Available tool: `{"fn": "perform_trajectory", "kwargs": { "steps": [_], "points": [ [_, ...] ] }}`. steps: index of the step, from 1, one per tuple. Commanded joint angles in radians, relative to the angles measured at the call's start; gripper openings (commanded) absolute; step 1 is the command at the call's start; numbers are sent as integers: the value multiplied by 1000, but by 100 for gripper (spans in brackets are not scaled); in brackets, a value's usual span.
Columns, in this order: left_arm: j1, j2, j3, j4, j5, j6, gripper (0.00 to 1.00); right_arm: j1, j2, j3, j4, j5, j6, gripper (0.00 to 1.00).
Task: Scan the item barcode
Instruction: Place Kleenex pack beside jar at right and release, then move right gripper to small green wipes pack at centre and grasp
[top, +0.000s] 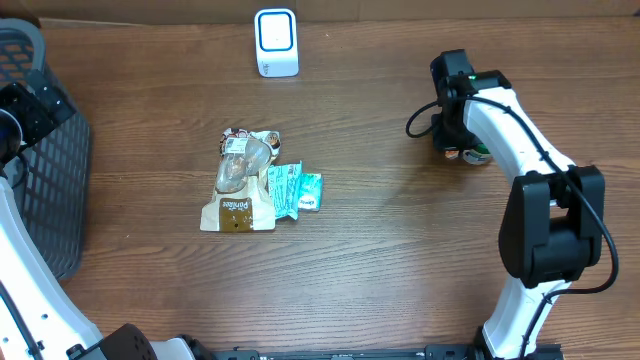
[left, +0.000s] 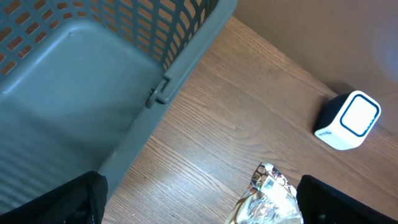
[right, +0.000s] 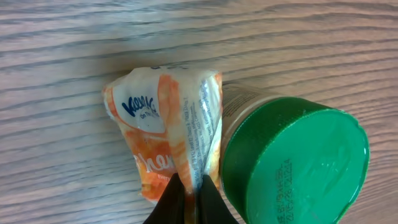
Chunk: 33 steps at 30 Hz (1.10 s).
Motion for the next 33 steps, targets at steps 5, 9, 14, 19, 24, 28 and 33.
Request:
{"fn": "perform_trajectory", "kwargs": {
  "steps": [5,9,14,19,24,28,33],
  "points": [
    [-2,-3,3,3,-3,19,100,-18,-6,-6,11,10,3,4],
    [-2,-3,3,3,-3,19,100,-18,-6,-6,39,-142,3,10],
    [-2,-3,3,3,-3,19,100,-18,-6,-6,68,-297,20,19],
    [-2,-3,3,3,-3,19,99,-22,-7,0,57,-298,34,19],
    [-2,-3,3,3,-3,19,100,5,-7,148,-71,-465,26,35],
    [-2,-3,3,3,-3,19,99,42,-7,258,-206,-624,26,48],
    [-2,-3,3,3,-3,19,100,89,-6,254,-268,-706,26,75]
  ]
}}
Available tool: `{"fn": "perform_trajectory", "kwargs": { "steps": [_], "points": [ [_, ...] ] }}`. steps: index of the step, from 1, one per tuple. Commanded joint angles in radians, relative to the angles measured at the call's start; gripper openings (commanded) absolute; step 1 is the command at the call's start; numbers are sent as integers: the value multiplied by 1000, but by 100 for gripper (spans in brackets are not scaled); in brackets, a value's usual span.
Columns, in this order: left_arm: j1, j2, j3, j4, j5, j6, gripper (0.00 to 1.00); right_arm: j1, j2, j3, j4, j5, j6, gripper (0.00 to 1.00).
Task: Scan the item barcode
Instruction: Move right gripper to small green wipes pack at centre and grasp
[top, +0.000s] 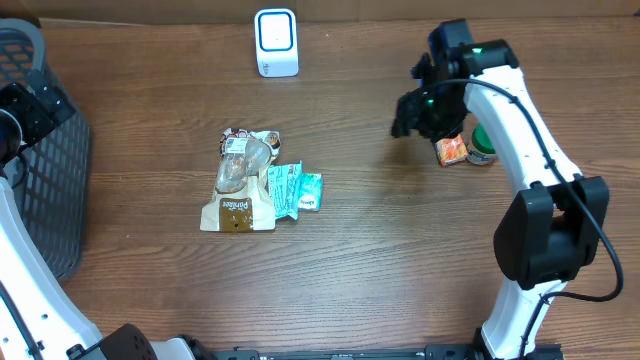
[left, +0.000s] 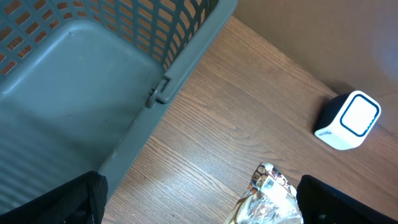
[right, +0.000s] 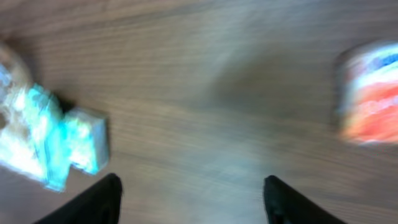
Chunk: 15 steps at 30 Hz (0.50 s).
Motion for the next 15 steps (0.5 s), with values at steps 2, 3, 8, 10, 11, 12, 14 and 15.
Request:
{"fn": "perform_trajectory", "kwargs": {
  "steps": [2,3,8,10,11,12,14,15],
  "points": [
    [-2,-3,3,3,-3,19,100,50,-8,-19,8,-99,-1,80],
    [-2,-3,3,3,-3,19,100,69,-8,-42,27,-98,-1,95],
    [-2,-3,3,3,-3,19,99,128,-8,-121,90,-99,2,100],
    [-2,-3,3,3,-3,19,100,148,-8,-151,121,-98,22,98],
    [-2,-3,3,3,-3,19,100,154,-8,-163,136,-99,39,93],
    [-2,-3,3,3,-3,19,100,160,-8,-175,150,-98,54,91],
    [-2,-3,3,3,-3,19,100,166,-8,-192,164,-98,84,88],
    [-2,-3,3,3,-3,19,100,166,-8,-195,166,-98,92,85]
  ]
}}
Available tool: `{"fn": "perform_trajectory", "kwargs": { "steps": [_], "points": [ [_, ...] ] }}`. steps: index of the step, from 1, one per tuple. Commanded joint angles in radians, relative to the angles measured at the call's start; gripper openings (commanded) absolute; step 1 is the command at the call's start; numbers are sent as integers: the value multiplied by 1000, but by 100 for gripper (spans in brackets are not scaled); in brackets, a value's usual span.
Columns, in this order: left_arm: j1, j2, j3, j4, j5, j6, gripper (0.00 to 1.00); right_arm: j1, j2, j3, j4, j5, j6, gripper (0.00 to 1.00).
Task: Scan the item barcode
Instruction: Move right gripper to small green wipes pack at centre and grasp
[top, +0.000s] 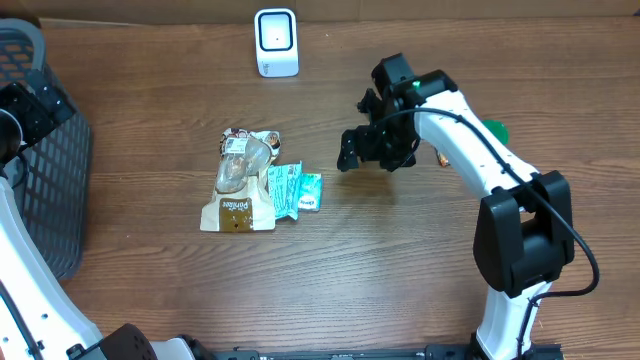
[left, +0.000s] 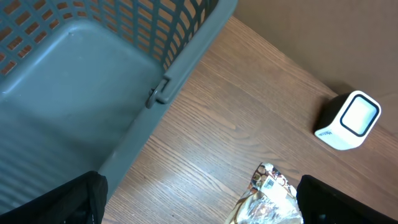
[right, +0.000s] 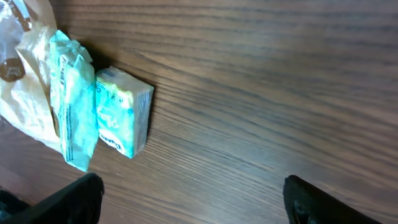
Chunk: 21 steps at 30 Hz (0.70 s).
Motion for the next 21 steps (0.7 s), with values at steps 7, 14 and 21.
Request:
{"fn": "perform_trajectory", "kwargs": {
  "steps": [7,14,21],
  "points": [
    [-2,-3,3,3,-3,19,100,5,-8,-18,17,-6,148,79],
    [-2,-3,3,3,-3,19,99,69,-8,-60,106,-6,249,77],
    [-2,-3,3,3,-3,19,100,141,-8,-232,341,-35,431,50]
  ]
}}
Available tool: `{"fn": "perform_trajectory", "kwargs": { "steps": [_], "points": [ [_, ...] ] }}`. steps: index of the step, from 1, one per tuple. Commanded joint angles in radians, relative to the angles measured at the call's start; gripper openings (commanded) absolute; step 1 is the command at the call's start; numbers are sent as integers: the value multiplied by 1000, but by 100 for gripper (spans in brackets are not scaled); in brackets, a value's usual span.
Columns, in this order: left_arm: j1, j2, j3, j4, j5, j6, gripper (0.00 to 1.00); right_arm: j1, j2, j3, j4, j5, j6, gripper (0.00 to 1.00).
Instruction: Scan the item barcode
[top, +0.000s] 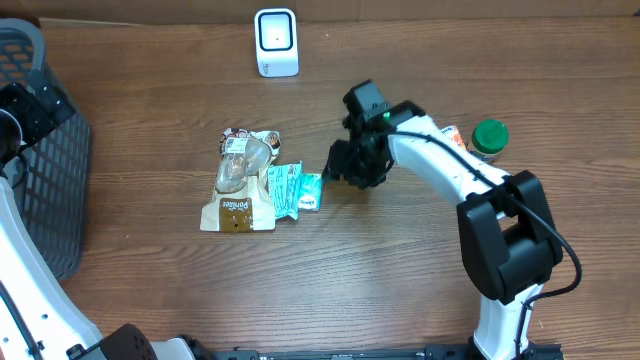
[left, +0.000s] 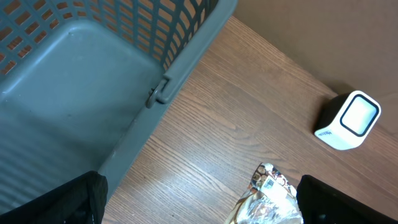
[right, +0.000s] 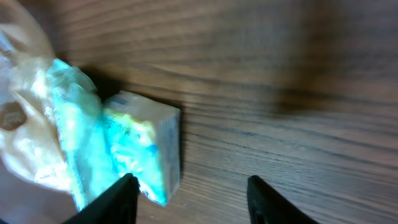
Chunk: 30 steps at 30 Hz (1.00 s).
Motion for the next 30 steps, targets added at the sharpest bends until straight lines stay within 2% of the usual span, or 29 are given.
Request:
{"fn": "perform_trajectory", "kwargs": {
  "steps": [1,6,13,21,22,23,24,30],
  "points": [
    [-2,-3,3,3,-3,19,100,38,-8,-58,84,-29,76,50],
    [-2,-3,3,3,-3,19,99,74,-8,-100,177,-15,101,49],
    [-2,-3,3,3,-3,19,99,81,-5,-122,214,55,129,31],
    [-2,-3,3,3,-3,19,100,117,37,-122,237,27,127,30],
    [-2,-3,3,3,-3,19,100,118,38,-122,236,23,127,27],
    [-2,-3,3,3,-3,19,100,118,38,-122,235,23,127,19],
    [-2,-3,3,3,-3,19,99,118,38,-122,232,23,127,5],
    [-2,-3,3,3,-3,19,100,100,14,-93,149,55,103,4]
  ]
}}
